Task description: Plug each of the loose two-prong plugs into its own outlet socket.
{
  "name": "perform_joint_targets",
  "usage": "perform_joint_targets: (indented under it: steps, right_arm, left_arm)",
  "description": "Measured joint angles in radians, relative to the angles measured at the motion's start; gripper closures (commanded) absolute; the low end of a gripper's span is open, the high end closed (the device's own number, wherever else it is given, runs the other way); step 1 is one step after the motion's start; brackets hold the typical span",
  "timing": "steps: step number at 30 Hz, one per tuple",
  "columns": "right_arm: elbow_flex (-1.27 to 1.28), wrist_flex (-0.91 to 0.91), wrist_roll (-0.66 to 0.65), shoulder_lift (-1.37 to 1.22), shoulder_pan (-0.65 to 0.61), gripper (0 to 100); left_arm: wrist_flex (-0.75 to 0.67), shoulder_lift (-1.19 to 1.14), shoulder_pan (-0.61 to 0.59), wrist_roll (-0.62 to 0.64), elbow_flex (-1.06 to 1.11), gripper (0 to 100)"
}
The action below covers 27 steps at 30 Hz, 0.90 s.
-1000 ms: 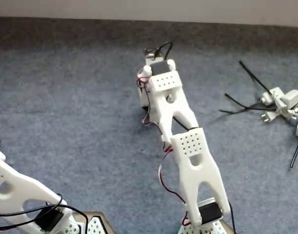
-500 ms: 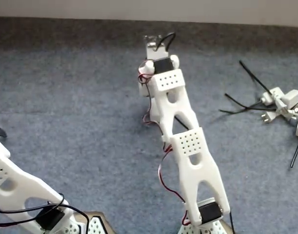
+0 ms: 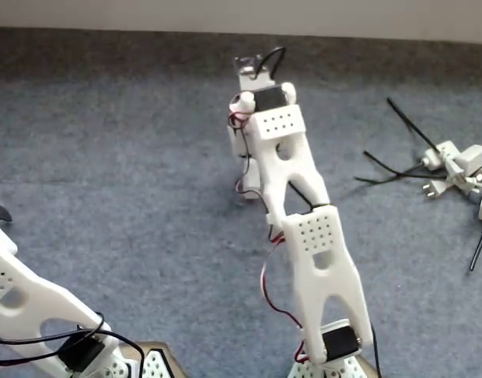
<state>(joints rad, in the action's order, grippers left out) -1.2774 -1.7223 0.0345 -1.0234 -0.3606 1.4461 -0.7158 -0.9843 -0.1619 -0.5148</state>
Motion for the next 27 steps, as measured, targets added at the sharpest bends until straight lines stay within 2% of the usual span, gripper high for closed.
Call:
perform_joint_targets:
  steps: [5,9,20,27]
  right_arm:
    - [0.310,0.000,-0.002,0.199,-0.043,81.6]
    - [0.496,0.000,-0.002,0.239,-0.058,81.6]
    - [0.528,0.023,-0.008,0.239,-0.052,81.6]
    - [0.528,0.026,-0.041,0.241,0.064,81.6]
  left_arm:
    - [0.000,0.000,0.003,0.000,0.000,78]
    - [0.000,0.000,0.003,0.000,0.015,78]
    - [0.000,0.000,0.003,0.000,0.028,78]
    - [0.000,0.000,0.003,0.000,0.028,78]
